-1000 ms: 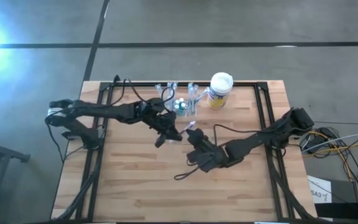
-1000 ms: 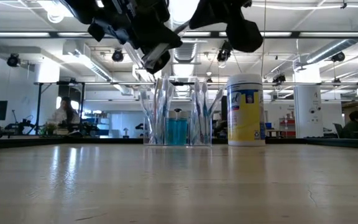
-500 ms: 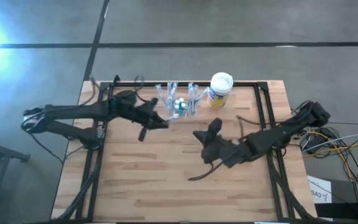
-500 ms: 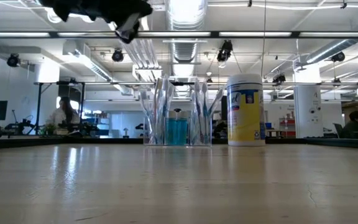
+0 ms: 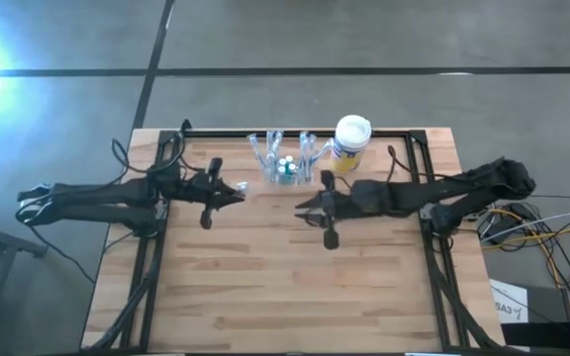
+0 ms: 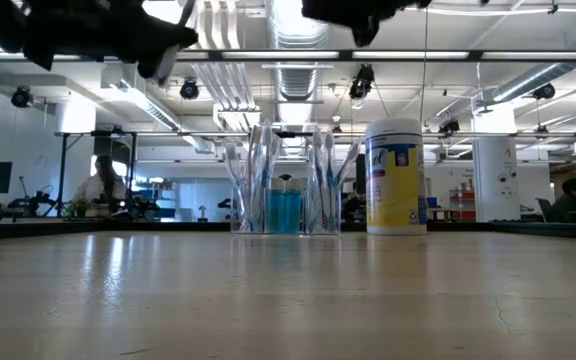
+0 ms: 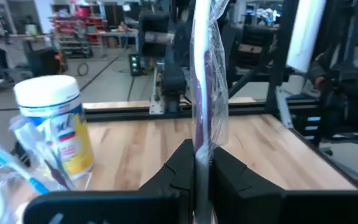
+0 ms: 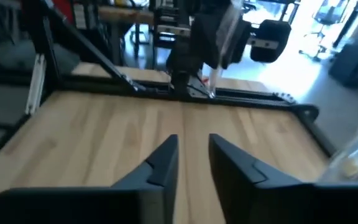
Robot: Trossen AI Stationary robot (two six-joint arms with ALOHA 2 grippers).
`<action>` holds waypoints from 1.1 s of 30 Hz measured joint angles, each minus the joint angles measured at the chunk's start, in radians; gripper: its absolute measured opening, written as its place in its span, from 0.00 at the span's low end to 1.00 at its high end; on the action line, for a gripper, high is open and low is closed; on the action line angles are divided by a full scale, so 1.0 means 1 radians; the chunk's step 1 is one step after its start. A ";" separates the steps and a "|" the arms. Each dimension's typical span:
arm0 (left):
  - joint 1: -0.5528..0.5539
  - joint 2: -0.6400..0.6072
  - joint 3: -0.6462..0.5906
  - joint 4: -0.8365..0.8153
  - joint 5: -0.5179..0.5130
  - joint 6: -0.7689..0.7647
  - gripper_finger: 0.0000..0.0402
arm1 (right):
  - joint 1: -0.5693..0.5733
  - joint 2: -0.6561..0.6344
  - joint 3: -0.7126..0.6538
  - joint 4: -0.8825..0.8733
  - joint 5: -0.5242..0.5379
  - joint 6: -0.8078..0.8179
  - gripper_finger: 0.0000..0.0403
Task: Pick & Place toothbrushing station
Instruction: Put the violet toothbrush into the transparent toothbrush holder
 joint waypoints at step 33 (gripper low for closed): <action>-0.035 0.220 -0.092 0.370 -0.073 0.002 0.06 | -0.202 0.458 0.048 0.867 -0.255 0.274 0.64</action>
